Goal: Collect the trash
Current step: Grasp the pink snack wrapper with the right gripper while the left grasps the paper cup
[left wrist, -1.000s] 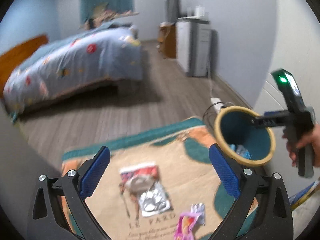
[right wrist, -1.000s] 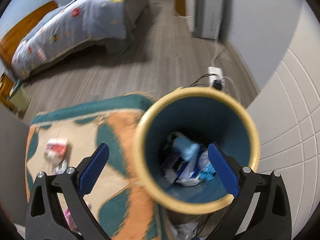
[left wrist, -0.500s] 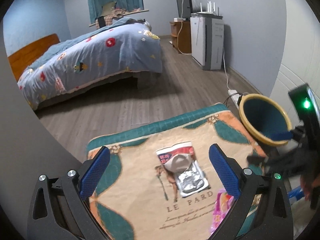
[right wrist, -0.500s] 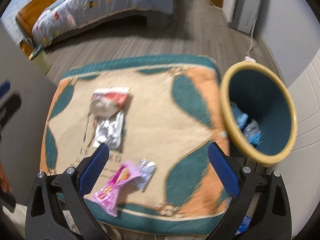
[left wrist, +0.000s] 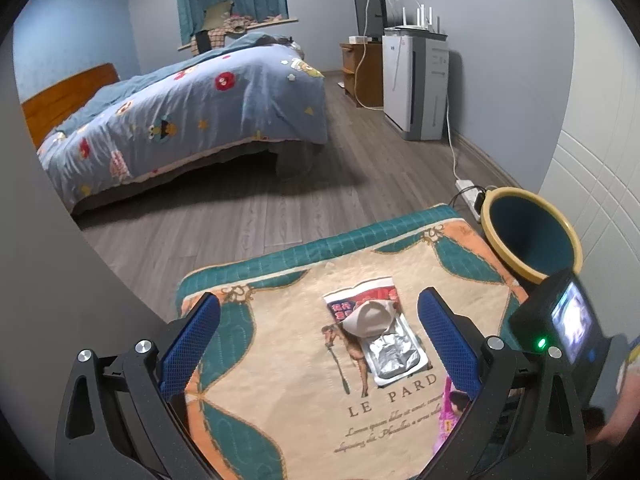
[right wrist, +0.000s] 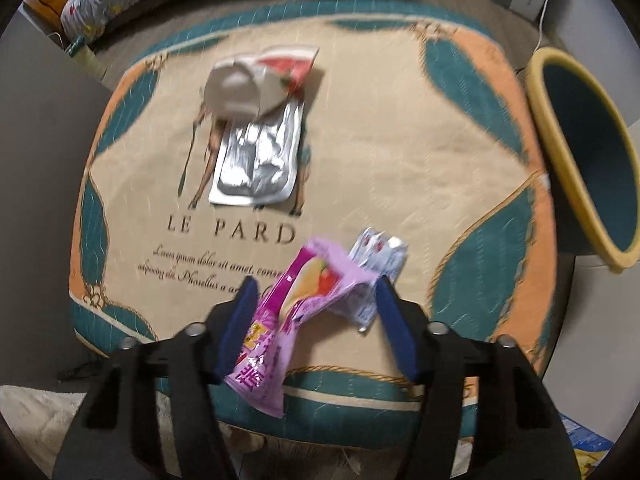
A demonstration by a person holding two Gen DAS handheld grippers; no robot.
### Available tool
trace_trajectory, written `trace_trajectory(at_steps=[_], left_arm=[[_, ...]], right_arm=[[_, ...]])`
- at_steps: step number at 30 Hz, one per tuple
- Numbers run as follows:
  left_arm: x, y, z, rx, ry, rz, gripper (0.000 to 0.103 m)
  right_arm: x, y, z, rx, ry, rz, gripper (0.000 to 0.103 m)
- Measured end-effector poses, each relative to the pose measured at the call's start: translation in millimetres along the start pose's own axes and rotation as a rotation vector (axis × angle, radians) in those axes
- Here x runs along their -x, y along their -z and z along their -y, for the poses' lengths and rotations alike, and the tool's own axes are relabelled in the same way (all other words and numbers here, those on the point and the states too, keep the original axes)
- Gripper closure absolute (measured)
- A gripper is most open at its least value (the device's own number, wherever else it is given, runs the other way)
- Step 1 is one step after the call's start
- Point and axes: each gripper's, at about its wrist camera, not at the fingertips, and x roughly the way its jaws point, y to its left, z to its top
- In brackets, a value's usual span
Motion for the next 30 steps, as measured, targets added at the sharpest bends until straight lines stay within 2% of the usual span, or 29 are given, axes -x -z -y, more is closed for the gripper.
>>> trace_trajectory(at_steps=[1, 2, 3, 5, 12, 16, 21, 24, 27, 30], left_arm=[[-1, 0, -1, 0.002, 0.001, 0.0, 0.005], [-1, 0, -2, 0.004, 0.002, -0.001, 0.005], [-1, -1, -2, 0.006, 0.003, -0.001, 0.005], [-2, -1, -3, 0.01, 0.005, -0.001, 0.005], [-7, -1, -6, 0.018, -0.003, -0.01, 0.005], [-24, -3, -8, 0.046, -0.007, -0.045, 0.005], [-60, -2, 2, 0.042, -0.013, -0.11, 0.005], [-87, 3, 10, 0.04, 0.0, -0.167, 0.005], [-112, 6, 21, 0.03, 0.01, -0.216, 0.005], [-136, 8, 27, 0.071, 0.045, -0.266, 0.005]], right_arm=[[-3, 0, -2, 0.001, -0.007, -0.01, 0.061], [-5, 1, -3, 0.005, -0.011, -0.017, 0.078], [-6, 0, -5, 0.021, -0.009, -0.023, 0.087], [0, -4, -10, 0.058, 0.012, 0.0, 0.092], [49, -35, -10, 0.119, 0.02, 0.116, 0.093], [78, -65, 14, 0.094, 0.009, 0.179, 0.093], [85, -89, 51, 0.103, 0.092, 0.25, 0.093], [69, -94, 74, 0.031, 0.062, 0.222, 0.093], [56, -99, 86, 0.014, 0.064, 0.195, 0.093], [52, -106, 92, -0.001, 0.048, 0.196, 0.093]])
